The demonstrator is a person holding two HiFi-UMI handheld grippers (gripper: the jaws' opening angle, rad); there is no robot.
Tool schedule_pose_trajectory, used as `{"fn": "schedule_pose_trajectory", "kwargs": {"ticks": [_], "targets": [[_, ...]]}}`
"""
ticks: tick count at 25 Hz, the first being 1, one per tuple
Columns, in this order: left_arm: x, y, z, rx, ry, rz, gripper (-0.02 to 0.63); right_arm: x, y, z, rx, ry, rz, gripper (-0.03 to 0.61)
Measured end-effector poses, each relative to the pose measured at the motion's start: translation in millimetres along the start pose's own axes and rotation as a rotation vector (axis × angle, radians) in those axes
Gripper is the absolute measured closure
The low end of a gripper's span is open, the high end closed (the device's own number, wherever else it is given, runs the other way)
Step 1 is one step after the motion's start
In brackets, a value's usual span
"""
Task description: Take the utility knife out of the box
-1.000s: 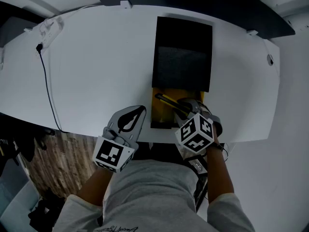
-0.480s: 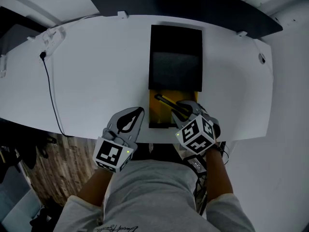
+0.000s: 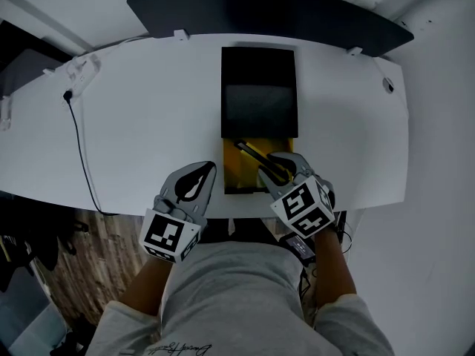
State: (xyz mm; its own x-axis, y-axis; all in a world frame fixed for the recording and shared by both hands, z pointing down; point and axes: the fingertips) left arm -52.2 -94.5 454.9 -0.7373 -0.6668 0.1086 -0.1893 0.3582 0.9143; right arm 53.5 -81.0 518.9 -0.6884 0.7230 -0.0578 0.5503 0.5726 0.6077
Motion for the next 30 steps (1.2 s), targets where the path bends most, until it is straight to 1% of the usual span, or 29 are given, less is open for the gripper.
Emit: {"fn": "schedule_pose_trajectory", "kwargs": {"ticks": [3, 9, 15, 23, 30], "targets": [[-4.0, -7.3, 2.1, -0.014, 0.000, -0.003, 0.613, 0.3, -7.5, 10.6, -0.041, 0.011, -0.014, 0.448], [-11.4, -19.1, 5.6, -0.038, 0.000, -0.013, 0.614, 1.0, -20.6, 32.2, -0.116, 0.021, -0.074, 0.448], [-16.4, -31.9, 9.7, -0.063, -0.006, -0.029, 0.612, 2.0, -30.8, 50.9, -0.178, 0.035, -0.096, 0.448], [-20.1, -45.9, 17.7, -0.086, -0.013, -0.039, 0.614, 6.2, -44.2, 76.1, -0.275, 0.041, -0.178, 0.448], [-25.0, -58.7, 20.6, -0.096, -0.010, -0.049, 0.614, 8.8, -51.3, 91.1, -0.318, 0.052, -0.197, 0.448]]}}
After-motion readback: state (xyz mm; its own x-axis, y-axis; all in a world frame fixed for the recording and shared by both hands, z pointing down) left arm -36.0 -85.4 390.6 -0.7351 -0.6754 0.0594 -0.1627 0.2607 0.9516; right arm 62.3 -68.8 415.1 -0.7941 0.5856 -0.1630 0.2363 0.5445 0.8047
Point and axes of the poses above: the fingertips, and each gripper's own axes: z backward along the fingers, x to its left, y out of its underside, and after that the axes turned 6 degrees about -z, right-handed
